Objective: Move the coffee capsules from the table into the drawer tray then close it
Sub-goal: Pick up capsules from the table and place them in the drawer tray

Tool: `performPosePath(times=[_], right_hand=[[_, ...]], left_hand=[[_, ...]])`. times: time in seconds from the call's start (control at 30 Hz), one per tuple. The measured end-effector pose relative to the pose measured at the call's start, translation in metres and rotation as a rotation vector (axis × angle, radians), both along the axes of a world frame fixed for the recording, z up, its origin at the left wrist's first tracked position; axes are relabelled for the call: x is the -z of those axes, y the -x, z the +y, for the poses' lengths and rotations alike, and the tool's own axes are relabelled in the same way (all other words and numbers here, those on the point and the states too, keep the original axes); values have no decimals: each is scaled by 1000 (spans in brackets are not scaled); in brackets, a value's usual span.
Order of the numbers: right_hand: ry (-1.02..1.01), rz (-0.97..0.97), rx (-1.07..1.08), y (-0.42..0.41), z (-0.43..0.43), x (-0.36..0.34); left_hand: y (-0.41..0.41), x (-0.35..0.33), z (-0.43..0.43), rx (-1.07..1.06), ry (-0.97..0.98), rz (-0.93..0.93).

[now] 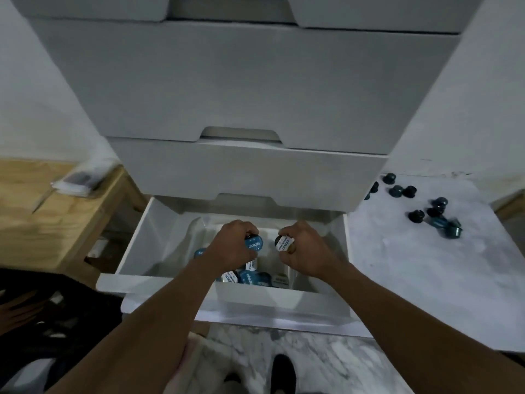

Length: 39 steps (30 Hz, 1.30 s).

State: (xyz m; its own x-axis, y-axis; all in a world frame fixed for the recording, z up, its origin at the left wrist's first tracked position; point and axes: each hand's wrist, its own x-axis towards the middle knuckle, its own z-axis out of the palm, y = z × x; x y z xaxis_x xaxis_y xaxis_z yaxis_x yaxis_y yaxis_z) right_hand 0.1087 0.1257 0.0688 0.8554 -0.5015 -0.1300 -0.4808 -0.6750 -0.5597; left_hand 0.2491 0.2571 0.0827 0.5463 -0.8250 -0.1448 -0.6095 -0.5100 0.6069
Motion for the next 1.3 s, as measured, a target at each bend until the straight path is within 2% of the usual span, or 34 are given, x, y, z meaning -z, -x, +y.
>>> performPosePath(times=[0.27,0.6,0.73,0.97,1.1,1.3], right_hand=[[3,119,43,-5,0,8],[45,215,-35,-12,-2,12],[121,265,-88,-13,-2,12],[55,282,-101,-15,-6,17],[52,292,-101,-15,-7,16],[69,303,-125,-13,-8,17]], left_hand=[[-15,27,-22,168,-41,63],[-18,49,-34,192,-107,112],[-19,54,-33,224,-137,124],[-21,55,-34,249,-142,154],[-22,56,-32,245,-107,122],[-22,55,-31,264,-156,108]])
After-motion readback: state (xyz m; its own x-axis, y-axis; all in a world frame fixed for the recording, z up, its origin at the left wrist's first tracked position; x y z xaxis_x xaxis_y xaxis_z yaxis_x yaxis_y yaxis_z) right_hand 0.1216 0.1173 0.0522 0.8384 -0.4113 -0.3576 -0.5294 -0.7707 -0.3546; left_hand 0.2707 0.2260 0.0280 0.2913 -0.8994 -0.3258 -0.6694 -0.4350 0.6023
